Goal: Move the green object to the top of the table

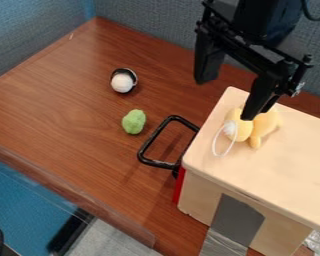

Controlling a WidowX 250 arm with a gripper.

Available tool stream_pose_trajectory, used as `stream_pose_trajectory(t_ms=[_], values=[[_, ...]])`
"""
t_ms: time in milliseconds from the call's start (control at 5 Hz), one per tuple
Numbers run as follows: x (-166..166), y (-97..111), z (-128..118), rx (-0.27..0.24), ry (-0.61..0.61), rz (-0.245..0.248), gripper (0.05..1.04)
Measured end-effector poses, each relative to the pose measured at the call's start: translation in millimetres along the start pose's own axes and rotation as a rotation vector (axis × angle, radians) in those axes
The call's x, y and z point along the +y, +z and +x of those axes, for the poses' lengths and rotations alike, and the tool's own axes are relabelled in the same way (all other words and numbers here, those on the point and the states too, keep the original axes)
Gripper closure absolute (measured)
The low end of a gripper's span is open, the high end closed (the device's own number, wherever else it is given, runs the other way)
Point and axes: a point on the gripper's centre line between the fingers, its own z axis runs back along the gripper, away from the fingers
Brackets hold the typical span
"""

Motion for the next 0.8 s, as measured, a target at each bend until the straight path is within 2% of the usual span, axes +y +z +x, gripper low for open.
stream_pose_trajectory(t_ms=[200,400,600,800], values=[[1.5,-7.8,-1.7,0.029,0.005,0.003,0.084],[45.9,-15.0,-13.5,0.079,0.158,0.014,0.084],[84.7,-13.8,-25.4,0.074,0.27,0.009,0.084],[115.5,-23.4,-30.1,0.038,0.336,0.016,0.084]])
